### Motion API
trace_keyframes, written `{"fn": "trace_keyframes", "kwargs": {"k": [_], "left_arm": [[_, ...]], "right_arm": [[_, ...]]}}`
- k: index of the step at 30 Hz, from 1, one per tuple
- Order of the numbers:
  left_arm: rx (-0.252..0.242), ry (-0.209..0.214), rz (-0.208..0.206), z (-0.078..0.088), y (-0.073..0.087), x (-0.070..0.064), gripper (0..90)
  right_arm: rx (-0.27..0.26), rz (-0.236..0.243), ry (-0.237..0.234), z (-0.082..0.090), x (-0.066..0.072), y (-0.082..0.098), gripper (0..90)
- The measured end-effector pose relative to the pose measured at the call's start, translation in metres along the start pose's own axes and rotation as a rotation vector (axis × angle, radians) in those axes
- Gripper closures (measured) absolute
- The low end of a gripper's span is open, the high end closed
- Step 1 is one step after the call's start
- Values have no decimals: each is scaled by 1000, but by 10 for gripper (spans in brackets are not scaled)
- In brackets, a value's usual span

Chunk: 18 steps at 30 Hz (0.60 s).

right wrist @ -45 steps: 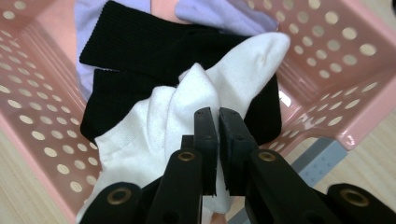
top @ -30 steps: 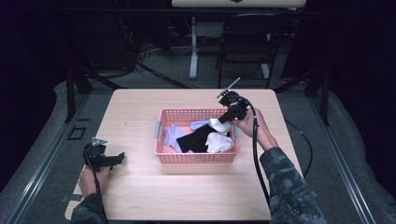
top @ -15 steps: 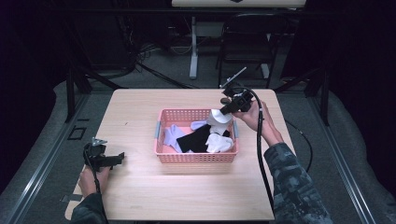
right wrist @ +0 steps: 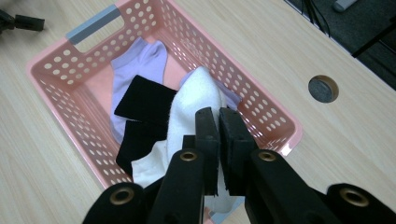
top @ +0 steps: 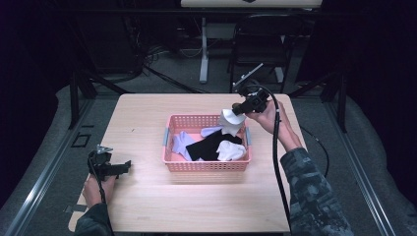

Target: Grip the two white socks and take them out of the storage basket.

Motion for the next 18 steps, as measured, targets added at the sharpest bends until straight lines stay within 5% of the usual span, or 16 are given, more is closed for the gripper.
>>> {"fn": "trace_keyframes", "kwargs": {"k": [18], "left_arm": [[0, 1, 0, 0, 0, 0, 2]], "right_arm": [[-74, 6, 12, 36, -2, -10, 870]]}}
Point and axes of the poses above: each handheld gripper's, and its own axes: z roughly backward along the jaws, y roughly out of its underside, x roughly to its left, the point moved 8 cm from there along -z, roughly forward along the jaws, and after that the axes turned 12 degrees about -z, right-handed, at the moved point
